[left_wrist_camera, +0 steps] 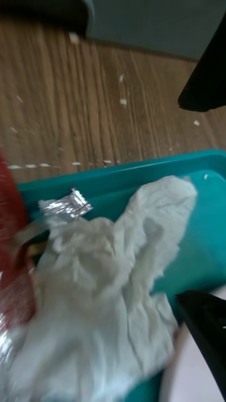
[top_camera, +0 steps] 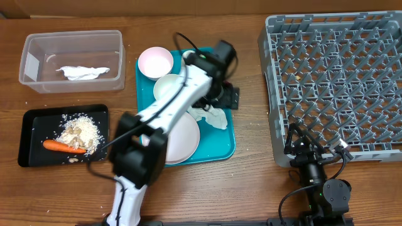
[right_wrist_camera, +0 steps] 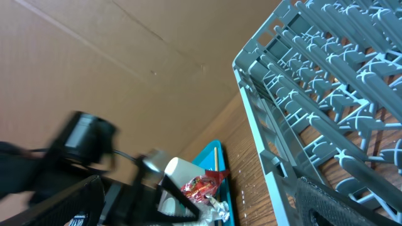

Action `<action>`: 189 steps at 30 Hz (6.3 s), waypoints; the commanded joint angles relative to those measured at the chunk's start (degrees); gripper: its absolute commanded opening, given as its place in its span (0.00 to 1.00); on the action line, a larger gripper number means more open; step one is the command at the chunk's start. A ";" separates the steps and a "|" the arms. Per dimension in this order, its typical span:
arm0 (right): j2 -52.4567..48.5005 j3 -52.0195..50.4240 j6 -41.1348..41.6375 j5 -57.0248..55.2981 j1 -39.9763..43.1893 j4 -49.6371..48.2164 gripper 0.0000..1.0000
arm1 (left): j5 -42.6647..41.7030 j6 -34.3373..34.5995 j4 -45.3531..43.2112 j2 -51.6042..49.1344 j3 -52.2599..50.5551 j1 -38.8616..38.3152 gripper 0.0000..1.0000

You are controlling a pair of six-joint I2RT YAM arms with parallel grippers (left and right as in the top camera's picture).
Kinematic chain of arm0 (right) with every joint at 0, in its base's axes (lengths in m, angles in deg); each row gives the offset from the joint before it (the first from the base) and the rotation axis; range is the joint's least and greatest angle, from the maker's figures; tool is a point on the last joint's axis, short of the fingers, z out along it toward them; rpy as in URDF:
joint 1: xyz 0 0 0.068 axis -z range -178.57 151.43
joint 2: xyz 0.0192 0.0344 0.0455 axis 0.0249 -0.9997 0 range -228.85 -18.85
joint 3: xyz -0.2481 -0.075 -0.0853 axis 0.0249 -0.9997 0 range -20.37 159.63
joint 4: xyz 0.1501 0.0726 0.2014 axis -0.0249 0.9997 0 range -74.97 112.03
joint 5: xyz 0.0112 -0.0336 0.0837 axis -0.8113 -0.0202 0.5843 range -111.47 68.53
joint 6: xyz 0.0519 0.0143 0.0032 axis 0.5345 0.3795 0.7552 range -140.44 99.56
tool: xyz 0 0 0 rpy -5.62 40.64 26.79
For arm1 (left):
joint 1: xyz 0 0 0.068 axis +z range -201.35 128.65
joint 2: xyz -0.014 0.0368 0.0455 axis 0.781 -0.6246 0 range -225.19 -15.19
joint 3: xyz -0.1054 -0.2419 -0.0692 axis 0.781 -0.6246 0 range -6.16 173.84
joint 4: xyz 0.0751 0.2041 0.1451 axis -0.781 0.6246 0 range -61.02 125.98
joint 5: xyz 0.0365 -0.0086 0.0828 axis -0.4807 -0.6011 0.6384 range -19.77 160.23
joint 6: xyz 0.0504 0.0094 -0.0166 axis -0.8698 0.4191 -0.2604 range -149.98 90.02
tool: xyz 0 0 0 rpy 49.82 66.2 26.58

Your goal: Sort waste into correct bins and load items into the dishwasher rack

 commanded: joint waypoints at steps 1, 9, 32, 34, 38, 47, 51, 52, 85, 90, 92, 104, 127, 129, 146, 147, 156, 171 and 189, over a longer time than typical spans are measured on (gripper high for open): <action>0.35 -0.59 0.22 0.04 -0.33 -0.42 1.00 | 1.44 4.33 -0.48 -4.85 -0.63 -1.27 0.89; 0.35 -0.59 0.22 0.07 -0.33 -0.42 1.00 | 7.48 7.30 -0.33 -6.56 -0.63 -0.94 0.74; 0.35 -0.59 0.22 0.07 -0.33 -0.42 1.00 | 16.04 1.51 13.16 13.60 15.47 14.60 0.04; 0.35 -0.59 0.22 0.07 -0.33 -0.42 1.00 | 15.54 1.51 13.00 13.49 15.39 18.67 0.04; 0.35 -0.59 0.22 0.07 -0.33 -0.42 1.00 | 16.85 1.51 10.36 11.17 15.26 29.59 0.04; 0.35 -0.59 0.22 0.07 -0.33 -0.42 1.00 | 14.19 1.36 1.46 -0.24 15.26 42.21 1.00; 0.35 -0.59 0.22 0.04 -0.33 -0.42 1.00 | 3.74 -3.48 3.93 -1.33 15.45 43.82 1.00; 0.35 -0.59 0.22 0.07 -0.33 -0.42 1.00 | 3.76 -3.50 4.24 -0.17 15.80 43.54 1.00; 0.35 -0.59 0.22 0.04 -0.33 -0.42 1.00 | 29.51 -33.40 -5.22 -13.22 15.54 -0.85 0.84; 0.35 -0.59 0.22 0.04 -0.33 -0.42 1.00 | 24.96 -34.58 -5.40 -13.38 15.52 0.44 0.77; 0.35 -0.59 0.22 0.04 -0.33 -0.42 1.00 | 24.46 -34.97 -5.33 -13.38 15.50 0.42 0.71; 0.35 -0.59 0.22 0.04 -0.33 -0.42 1.00 | 21.79 -36.46 -5.09 -13.44 15.23 0.48 0.32; 0.35 -0.59 0.22 0.07 -0.33 -0.42 1.00 | 11.74 -21.77 9.64 8.41 32.35 25.86 0.04; 0.35 -0.59 0.22 0.04 -0.33 -0.42 1.00 | 11.67 -19.12 9.27 7.15 32.13 33.20 0.04; 0.35 -0.59 0.22 0.04 -0.33 -0.42 1.00 | -7.17 -7.74 11.06 -1.20 32.20 55.23 0.98; 0.35 -0.59 0.22 0.07 -0.33 -0.42 1.00 | -8.55 -7.98 11.72 0.50 32.20 54.82 0.97; 0.35 -0.59 0.26 0.07 -0.33 -0.48 1.00 | -6.86 -8.61 27.08 20.17 32.20 48.85 0.90; 0.35 -0.59 12.96 18.40 -0.33 -9.88 1.00 | 7.91 -2.32 33.20 24.28 27.12 47.89 1.00; -37.20 48.94 -23.10 21.38 -0.70 6.95 0.99 | 9.16 -2.54 33.20 24.24 25.62 47.87 1.00</action>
